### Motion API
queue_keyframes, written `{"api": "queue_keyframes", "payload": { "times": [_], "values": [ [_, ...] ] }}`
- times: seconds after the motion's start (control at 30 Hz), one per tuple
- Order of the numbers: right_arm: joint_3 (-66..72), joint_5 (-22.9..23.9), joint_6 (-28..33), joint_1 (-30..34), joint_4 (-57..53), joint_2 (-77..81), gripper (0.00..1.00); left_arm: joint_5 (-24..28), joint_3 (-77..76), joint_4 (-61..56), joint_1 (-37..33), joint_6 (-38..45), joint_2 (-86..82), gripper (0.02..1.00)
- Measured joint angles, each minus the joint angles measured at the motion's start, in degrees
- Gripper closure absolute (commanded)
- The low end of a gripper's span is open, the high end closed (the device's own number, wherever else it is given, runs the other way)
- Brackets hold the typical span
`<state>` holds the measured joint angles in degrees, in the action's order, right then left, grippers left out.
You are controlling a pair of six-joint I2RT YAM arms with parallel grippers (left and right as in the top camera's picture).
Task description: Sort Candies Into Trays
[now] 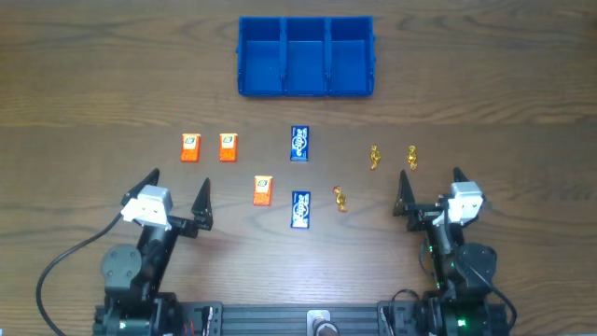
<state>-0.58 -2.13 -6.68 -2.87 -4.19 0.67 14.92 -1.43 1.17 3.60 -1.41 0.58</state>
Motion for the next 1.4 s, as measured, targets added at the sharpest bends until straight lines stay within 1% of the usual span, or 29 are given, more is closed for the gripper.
{"api": "queue_keyframes", "payload": {
  "times": [0.23, 0.43, 0.57, 1.1, 1.2, 1.3, 1.4],
  "values": [
    [0.0, 0.0, 0.0, 0.0, 0.0, 0.0, 0.003, -0.1, 0.0, 0.0, 0.0, 0.0, 0.0, 0.020],
    [0.0, 0.0, 0.0, 0.0, 0.0, 0.0, 0.003, -4.8, 0.0, 0.5, 0.0, 0.0, 0.0, 0.020],
    [0.0, 0.0, 0.0, 0.0, 0.0, 0.0, 0.003, -6.6, 0.0, 0.7, 0.0, 0.0, 0.0, 0.020],
    [0.0, 0.0, 0.0, 0.0, 0.0, 0.0, 0.003, -8.9, -0.2, 1.5, 0.0, -1.4, 0.0, 0.023],
    [0.0, 0.0, 0.0, 0.0, 0.0, 0.0, 0.003, -10.4, -1.1, 4.2, 0.0, -1.6, 0.0, 0.020],
    [0.0, 0.0, 0.0, 0.0, 0.0, 0.0, 0.003, -11.2, -4.0, 9.8, 0.0, -1.6, 1.0, 0.020],
    [0.0, 0.0, 0.0, 0.0, 0.0, 0.0, 0.003, -12.0, -9.5, 14.4, 0.0, -1.5, 6.8, 0.018]
  ]
}}
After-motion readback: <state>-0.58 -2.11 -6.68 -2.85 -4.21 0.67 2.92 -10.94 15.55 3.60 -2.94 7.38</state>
